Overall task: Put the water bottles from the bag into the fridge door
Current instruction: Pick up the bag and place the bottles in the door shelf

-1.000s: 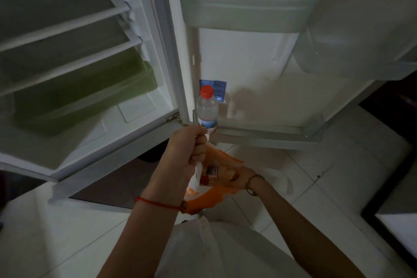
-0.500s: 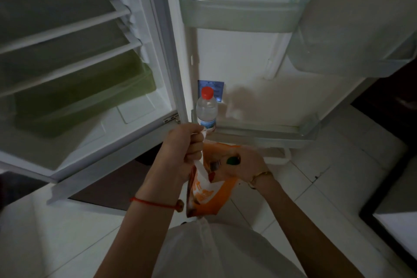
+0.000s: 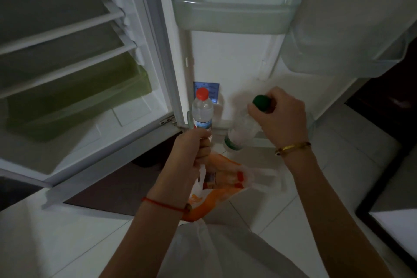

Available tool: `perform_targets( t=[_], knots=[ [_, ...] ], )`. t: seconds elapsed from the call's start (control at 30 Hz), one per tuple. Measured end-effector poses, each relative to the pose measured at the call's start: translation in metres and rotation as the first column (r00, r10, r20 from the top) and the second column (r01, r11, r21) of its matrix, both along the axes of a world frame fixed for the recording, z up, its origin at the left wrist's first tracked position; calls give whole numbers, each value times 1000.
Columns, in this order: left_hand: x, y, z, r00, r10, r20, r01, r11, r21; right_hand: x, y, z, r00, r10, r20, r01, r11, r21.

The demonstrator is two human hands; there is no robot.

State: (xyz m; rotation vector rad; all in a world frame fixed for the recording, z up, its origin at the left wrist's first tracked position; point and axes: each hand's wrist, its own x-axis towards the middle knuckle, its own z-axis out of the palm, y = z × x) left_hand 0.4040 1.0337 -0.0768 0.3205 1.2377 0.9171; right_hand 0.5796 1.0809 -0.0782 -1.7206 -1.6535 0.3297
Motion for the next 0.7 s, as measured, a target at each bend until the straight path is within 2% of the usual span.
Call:
perform_targets(
  t=[0.13, 0.27, 0.47, 0.7],
  knots=[
    [-4, 1, -2, 1000, 5, -9, -5, 1000, -14, -4, 13, -1, 997, 3, -75, 3, 997, 73],
    [-9, 2, -6, 1000, -11, -19, 11, 1000, -22, -16, 39, -12, 998, 34, -52, -28, 995, 98],
    [-16, 5, -9, 1000, 6, -8, -7, 1000, -11, -35, 69, -44, 990, 124, -66, -126, 992, -21],
    [-15, 9, -11, 999, 27, -29, -27, 999, -18, -47, 78, -70, 988, 155, -12, -155, 983, -98]
  ],
)
